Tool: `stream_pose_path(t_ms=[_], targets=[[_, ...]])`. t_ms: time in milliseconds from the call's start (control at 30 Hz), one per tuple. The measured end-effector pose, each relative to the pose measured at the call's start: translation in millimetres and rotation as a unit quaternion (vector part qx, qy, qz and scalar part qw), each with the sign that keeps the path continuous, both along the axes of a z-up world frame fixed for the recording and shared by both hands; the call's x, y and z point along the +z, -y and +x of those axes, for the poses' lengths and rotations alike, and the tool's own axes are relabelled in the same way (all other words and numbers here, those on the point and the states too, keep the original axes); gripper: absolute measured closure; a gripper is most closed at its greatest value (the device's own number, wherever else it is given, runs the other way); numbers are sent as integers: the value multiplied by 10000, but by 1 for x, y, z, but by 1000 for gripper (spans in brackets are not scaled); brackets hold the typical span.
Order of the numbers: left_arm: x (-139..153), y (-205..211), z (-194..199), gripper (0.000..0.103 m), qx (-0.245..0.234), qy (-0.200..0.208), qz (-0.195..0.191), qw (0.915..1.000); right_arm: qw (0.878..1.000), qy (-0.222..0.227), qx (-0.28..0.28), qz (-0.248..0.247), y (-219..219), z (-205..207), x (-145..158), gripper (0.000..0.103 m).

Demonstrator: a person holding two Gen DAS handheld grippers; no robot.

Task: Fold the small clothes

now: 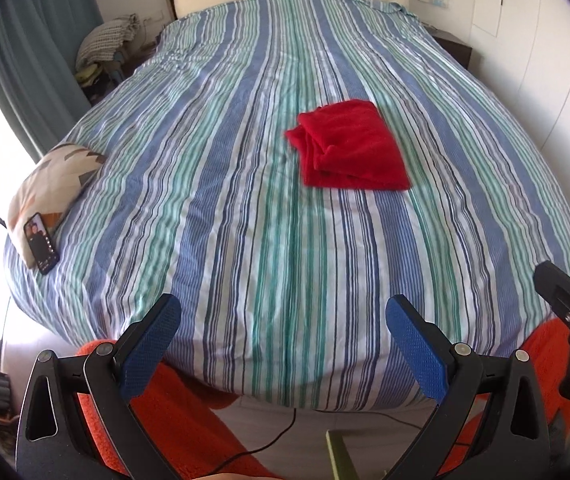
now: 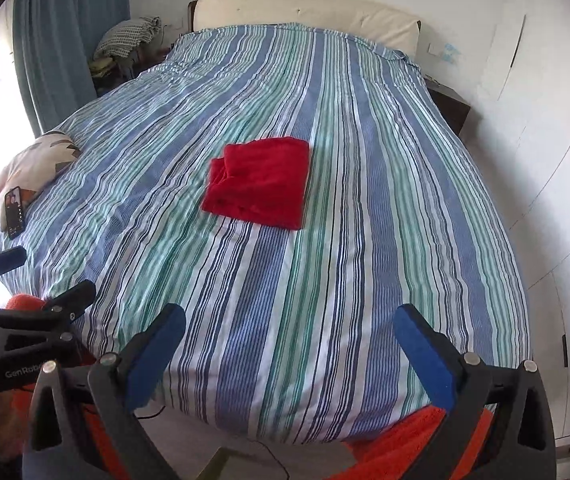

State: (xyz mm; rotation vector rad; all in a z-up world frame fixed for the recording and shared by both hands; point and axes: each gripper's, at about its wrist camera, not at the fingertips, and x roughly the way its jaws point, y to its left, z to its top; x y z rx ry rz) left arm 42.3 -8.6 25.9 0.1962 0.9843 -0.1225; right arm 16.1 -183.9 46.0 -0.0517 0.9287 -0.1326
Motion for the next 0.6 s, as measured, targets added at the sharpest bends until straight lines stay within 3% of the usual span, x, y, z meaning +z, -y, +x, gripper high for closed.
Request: stream_pose_path(t_ms=[400, 600], targets=[[-3, 0, 4, 1, -17, -45, 15, 10000, 9999, -151, 59, 59, -9, 8, -14, 1], [0, 0, -1, 0, -8, 127, 40, 9999, 9999, -124, -2, 105, -7, 5, -14, 1]])
